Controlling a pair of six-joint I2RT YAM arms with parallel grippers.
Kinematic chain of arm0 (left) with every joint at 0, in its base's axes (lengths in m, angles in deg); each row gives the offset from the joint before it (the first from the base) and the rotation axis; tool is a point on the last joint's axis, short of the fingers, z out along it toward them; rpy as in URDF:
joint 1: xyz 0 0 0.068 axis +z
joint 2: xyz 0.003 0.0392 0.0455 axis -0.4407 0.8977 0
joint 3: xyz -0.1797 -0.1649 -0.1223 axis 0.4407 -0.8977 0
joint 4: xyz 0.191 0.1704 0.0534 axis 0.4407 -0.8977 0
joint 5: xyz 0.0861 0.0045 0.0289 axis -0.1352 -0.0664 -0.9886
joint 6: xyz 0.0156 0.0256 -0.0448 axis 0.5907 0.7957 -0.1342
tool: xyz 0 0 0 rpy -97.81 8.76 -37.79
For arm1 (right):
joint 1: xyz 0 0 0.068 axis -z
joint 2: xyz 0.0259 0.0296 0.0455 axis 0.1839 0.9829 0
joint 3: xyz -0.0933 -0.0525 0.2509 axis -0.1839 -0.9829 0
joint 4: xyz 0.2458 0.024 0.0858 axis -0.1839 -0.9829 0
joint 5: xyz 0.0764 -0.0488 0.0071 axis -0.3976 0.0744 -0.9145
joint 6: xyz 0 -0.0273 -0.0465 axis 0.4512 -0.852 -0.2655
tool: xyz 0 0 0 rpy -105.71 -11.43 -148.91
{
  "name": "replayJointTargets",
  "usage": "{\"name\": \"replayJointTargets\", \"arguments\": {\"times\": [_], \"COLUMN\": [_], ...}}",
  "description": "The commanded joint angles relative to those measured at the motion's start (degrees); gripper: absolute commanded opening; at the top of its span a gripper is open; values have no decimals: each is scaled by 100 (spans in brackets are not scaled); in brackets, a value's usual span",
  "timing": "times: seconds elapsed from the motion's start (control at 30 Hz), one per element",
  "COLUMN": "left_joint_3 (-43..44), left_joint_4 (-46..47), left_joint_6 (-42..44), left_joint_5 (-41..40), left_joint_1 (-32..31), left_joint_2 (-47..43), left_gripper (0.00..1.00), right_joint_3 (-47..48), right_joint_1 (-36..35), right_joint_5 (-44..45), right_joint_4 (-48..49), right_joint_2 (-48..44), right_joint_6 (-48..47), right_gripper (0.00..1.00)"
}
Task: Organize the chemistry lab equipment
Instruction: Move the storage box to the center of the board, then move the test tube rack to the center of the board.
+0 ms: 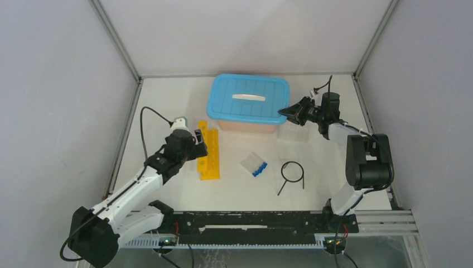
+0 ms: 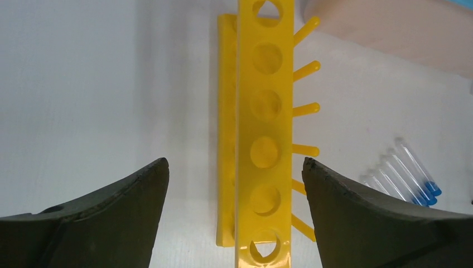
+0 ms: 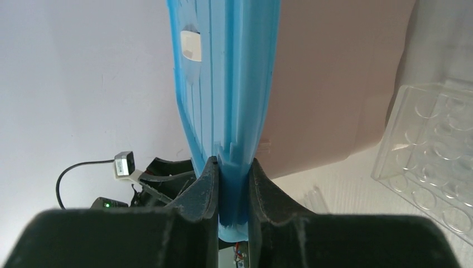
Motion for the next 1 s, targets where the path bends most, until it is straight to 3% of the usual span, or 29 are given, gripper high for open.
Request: {"name": "replayJointTargets", "arguments": {"times": [0.0, 0.6, 0.97], "left_joint_3": [-34, 274, 360], "left_joint_4": [284, 270, -70], "left_joint_6": [190, 395, 312], "left_joint_5": [6, 52, -487], "left_joint_1": [-27, -27, -27], "left_joint_2": [251, 766, 876], "left_gripper": [92, 89, 77], "right_joint_3": [-31, 112, 119], "right_joint_1": [-11, 38, 51], "right_joint_5": [-110, -231, -185], "right_joint_4": [-164, -608, -794], "right_joint_2": [-70, 36, -67], "right_joint_6": [-308, -636, -759], "right_gripper": [0, 0, 0]}}
